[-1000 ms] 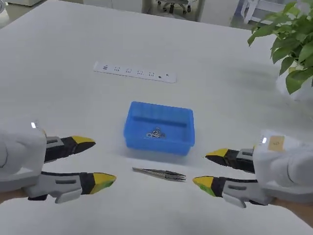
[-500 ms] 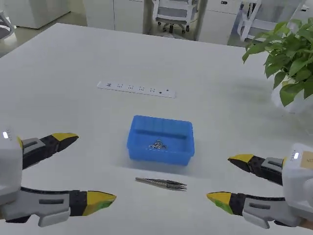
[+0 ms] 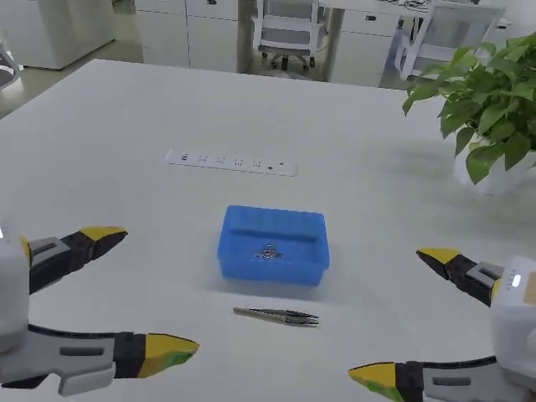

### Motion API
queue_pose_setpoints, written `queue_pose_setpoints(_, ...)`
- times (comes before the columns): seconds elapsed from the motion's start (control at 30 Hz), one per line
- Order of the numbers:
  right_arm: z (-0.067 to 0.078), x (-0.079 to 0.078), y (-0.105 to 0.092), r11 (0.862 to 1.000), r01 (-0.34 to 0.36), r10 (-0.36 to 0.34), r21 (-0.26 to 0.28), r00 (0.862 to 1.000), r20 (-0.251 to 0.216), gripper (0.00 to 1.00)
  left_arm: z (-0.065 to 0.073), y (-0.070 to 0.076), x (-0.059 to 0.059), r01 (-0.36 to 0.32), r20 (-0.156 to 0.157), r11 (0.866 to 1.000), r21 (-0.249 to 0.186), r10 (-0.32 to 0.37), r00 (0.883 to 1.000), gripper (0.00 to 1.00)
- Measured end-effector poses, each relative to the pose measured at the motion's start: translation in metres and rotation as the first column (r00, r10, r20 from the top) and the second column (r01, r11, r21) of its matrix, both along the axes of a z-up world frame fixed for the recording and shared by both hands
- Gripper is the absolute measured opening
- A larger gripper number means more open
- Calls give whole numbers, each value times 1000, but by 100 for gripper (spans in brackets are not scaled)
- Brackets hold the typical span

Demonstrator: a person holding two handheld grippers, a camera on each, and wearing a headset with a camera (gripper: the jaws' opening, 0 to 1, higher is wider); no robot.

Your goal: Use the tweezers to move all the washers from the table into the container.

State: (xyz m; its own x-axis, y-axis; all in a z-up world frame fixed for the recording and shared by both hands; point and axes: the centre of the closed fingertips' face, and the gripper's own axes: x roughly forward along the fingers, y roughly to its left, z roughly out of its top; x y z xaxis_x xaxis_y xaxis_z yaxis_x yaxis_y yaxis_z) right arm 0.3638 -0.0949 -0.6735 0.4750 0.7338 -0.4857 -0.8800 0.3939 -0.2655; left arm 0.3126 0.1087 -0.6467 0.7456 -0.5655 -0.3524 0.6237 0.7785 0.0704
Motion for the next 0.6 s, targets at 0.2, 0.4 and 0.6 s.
queue_pose_setpoints(0.2, 4, -1, 1, 1000, 8, -9, 9, 1000, 6, 100, -2, 0, -3, 5, -9, 1000, 8, -5, 1000, 100)
queue_pose_setpoints(0.4, 1, -5, 4, 1000, 14, -14, 13, 1000, -4, 100, -2, -1, -5, 7, -12, 1000, 4, -7, 1000, 100)
queue_pose_setpoints(0.6, -2, -10, 7, 1000, 9, -9, 8, 1000, -18, 100, -2, -2, -6, 5, -15, 1000, -4, -5, 1000, 100)
